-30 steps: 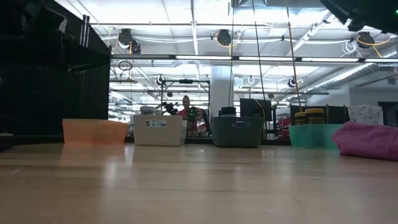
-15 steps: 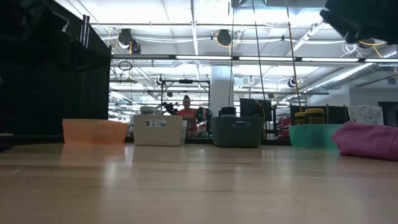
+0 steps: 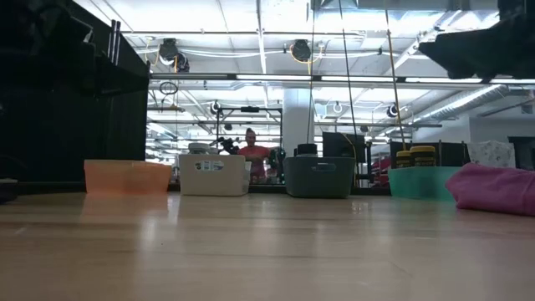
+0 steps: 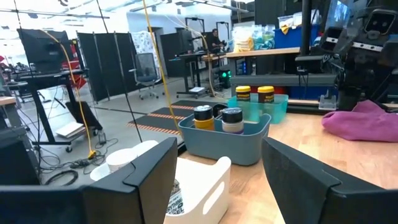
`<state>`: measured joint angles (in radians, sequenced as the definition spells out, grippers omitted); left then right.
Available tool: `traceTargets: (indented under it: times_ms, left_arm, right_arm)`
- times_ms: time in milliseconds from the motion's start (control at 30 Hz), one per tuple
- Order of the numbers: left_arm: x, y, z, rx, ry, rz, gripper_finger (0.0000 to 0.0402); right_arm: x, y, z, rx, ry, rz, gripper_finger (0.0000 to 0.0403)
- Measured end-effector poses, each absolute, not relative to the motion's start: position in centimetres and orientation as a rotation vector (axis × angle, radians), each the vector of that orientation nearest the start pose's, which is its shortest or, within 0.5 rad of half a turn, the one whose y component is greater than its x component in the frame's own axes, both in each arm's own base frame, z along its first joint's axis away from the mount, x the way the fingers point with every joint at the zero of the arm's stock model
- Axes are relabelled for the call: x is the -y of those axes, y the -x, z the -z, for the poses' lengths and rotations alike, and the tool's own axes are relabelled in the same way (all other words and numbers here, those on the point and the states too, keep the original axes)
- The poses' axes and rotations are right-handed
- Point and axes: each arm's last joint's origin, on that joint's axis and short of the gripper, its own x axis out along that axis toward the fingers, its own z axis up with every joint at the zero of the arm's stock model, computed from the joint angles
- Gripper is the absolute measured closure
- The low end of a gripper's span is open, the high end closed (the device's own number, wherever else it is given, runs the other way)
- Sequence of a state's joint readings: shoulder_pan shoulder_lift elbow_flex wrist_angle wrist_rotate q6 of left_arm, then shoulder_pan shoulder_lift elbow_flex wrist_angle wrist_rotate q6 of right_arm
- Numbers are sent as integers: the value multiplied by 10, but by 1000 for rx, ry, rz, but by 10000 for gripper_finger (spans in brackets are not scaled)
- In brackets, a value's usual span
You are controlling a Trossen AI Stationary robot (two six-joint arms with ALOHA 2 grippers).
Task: Sort spices by type
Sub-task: Return to Home Position
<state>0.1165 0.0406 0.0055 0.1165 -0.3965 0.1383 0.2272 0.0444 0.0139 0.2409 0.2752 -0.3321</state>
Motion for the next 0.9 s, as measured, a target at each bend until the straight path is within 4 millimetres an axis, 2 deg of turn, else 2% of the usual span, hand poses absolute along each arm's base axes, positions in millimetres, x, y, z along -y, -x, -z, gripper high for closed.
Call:
traceTargets:
  times_ms: [133,233,900]
  left_arm:
    - [-22,-95,-173,46,-123,-518,165]
    - [-22,-95,-173,46,-123,-518,165]
    - [-22,-95,-173,46,-123,-518,165]
  right_arm:
    - [-21,-93,-195,323,321,-169,173]
    - [-24,-89,-205,446,345,-250,180]
    - [-24,-90,-204,423,269,-266,183]
